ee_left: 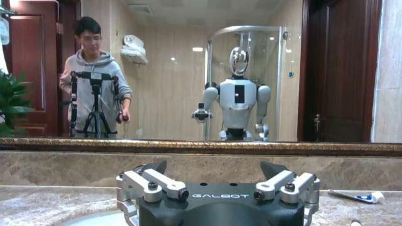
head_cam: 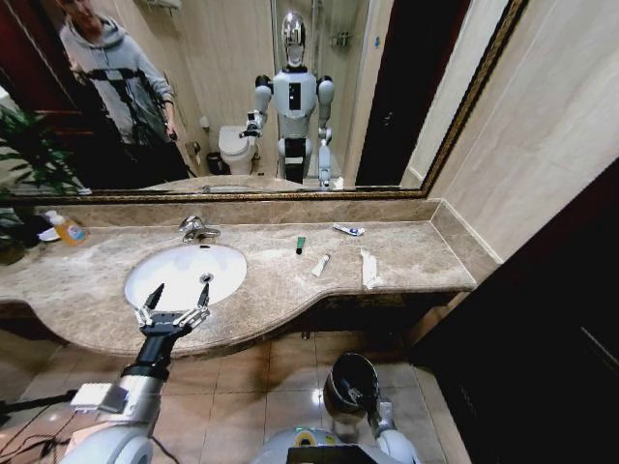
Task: Pick up the trash from the sink and place it in the trash bin.
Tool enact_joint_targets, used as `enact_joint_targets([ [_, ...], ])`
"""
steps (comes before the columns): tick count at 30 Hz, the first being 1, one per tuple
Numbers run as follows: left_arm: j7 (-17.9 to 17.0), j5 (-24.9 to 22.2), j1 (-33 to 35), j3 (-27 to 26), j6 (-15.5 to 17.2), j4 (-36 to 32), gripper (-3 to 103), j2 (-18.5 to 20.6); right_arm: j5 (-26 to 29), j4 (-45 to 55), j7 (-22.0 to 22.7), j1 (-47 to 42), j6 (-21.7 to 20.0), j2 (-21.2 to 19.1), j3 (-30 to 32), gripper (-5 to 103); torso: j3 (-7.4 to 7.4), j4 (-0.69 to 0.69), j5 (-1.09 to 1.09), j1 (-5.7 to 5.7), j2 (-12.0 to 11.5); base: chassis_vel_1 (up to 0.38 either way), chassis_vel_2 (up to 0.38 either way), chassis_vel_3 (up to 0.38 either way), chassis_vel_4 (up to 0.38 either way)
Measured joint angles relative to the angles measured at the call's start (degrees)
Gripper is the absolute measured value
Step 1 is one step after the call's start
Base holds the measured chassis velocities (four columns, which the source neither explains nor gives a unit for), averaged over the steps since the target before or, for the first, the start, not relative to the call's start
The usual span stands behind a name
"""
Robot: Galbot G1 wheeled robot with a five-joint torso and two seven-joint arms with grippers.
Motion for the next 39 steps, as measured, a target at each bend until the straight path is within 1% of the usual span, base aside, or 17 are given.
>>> enact_joint_targets([
  [1,0.00,0.00,0.00,0.00,0.00,0.00,100,0.00,0.00,0.00,0.00,0.00,0.00,0.00,0.00,89,0.00,0.00,0.00,0.00,0.00,0.000,0.000,0.000,0.000],
  [3,0.00,0.00,0.00,0.00,0.00,0.00,100,0.00,1.78,3.40,0.71,-1.72,0.44,-0.14,0.26,97,0.00,0.00,0.00,0.00,0.00,0.000,0.000,0.000,0.000],
  [4,0.00,0.00,0.00,0.00,0.00,0.00,100,0.00,2.92,5.13,1.14,-2.67,0.48,-0.26,0.37,99,0.00,0.00,0.00,0.00,0.00,0.000,0.000,0.000,0.000],
  [8,0.00,0.00,0.00,0.00,0.00,0.00,100,0.00,5.24,10.76,2.04,-5.31,0.48,-0.45,1.19,100,-0.01,0.01,-0.01,0.00,0.01,0.000,0.000,0.000,0.000],
  [12,0.00,0.00,0.00,0.00,0.00,0.00,100,0.00,4.29,16.46,3.05,-9.02,1.86,-0.30,3.05,100,0.00,0.01,0.00,0.00,0.01,0.000,0.000,0.000,0.000],
  [15,0.00,0.00,0.00,0.00,0.00,0.00,100,0.00,-5.43,22.10,5.69,-15.71,11.72,-0.08,6.09,100,0.00,-0.01,0.00,0.00,0.01,0.000,0.000,0.000,0.000],
  [16,0.00,0.00,0.00,0.00,0.00,0.00,100,0.00,-5.43,22.10,5.69,-15.71,11.72,-0.08,6.09,100,0.00,-0.01,0.00,0.00,0.01,0.000,0.000,0.000,0.000],
  [18,0.00,0.00,0.00,0.00,0.00,0.00,100,0.00,-8.80,26.31,7.97,-19.89,16.26,-0.07,6.90,100,-0.01,-0.01,-0.01,-0.01,0.01,0.000,0.000,0.000,0.000],
  [24,0.00,0.00,0.00,0.00,0.00,0.00,100,0.00,-8.77,36.73,10.69,-25.81,18.73,0.68,6.82,100,0.00,0.00,0.01,0.00,0.01,0.000,0.000,0.000,0.000],
  [25,0.00,0.00,0.00,0.00,0.00,0.00,100,0.00,-8.77,36.73,10.69,-25.81,18.73,0.68,6.82,100,0.00,0.00,0.01,0.00,0.01,0.000,0.000,0.000,0.000],
  [27,0.00,0.00,0.00,0.00,0.00,0.00,100,0.00,-8.84,42.48,10.84,-27.28,18.53,1.04,6.63,100,-0.01,0.00,-0.01,0.00,0.01,0.000,0.000,0.000,0.000],
  [30,0.00,0.00,0.00,0.00,0.00,0.00,100,0.00,-8.51,47.79,10.81,-27.97,16.47,1.23,6.35,100,0.00,-0.01,-0.01,0.00,0.01,0.000,0.000,0.000,0.000],
  [33,0.00,0.00,0.00,0.00,0.00,0.00,100,0.00,-7.52,53.51,10.46,-26.67,12.22,1.63,5.68,100,0.00,0.00,0.00,0.00,0.01,0.000,0.000,0.000,0.000],
  [34,0.00,0.00,0.00,0.00,0.00,0.00,100,0.00,-7.52,53.51,10.46,-26.67,12.22,1.63,5.68,100,0.00,0.00,0.00,0.00,0.01,0.000,0.000,0.000,0.000],
  [37,0.00,0.00,0.00,0.00,0.00,0.00,100,0.00,-6.69,57.66,8.94,-23.33,7.15,1.53,4.98,100,0.00,0.00,-0.01,0.00,0.01,0.000,0.000,0.000,0.000],
  [38,0.00,0.00,0.00,0.00,0.00,0.00,100,0.00,-6.69,57.66,8.94,-23.33,7.15,1.53,4.98,100,0.00,0.00,-0.01,0.00,0.01,0.000,0.000,0.000,0.000],
  [39,0.00,0.00,0.00,0.00,0.00,0.00,100,0.00,-6.31,59.02,8.40,-20.60,3.66,0.88,4.55,100,0.00,0.00,-0.01,0.00,0.01,0.000,0.000,0.000,0.000],
])
